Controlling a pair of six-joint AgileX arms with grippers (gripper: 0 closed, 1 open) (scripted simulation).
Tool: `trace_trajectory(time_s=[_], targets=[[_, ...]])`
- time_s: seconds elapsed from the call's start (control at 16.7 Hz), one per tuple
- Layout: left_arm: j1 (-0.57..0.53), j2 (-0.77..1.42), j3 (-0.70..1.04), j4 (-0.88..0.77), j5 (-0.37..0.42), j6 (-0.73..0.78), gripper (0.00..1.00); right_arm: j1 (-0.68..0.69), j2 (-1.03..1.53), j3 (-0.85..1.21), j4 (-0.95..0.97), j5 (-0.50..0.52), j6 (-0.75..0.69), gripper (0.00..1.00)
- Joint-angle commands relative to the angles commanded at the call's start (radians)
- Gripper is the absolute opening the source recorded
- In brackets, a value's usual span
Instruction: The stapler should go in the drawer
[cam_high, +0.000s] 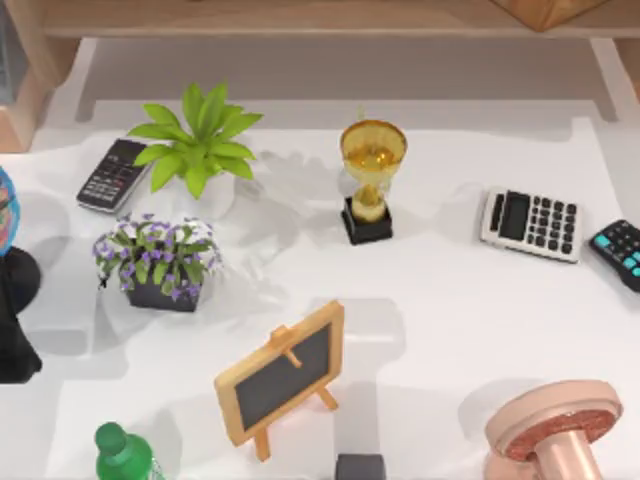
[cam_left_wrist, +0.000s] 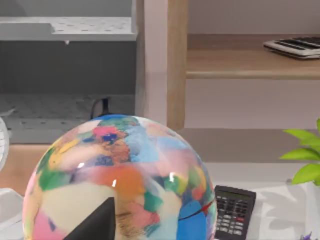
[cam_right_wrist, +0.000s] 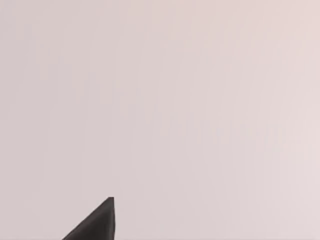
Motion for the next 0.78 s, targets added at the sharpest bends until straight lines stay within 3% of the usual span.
trace_trajectory(time_s=[0.42,0.78], targets=[[0.0,0.0,0.0,0.0,0.0,0.0,1.0,0.061,0.028,-0.426,0.61,-0.141,-0.024,1.0],[0.0,0.0,0.0,0.0,0.0,0.0,1.0,0.157,0.043,-0.592,0.876,-0.232,0.037,1.0]])
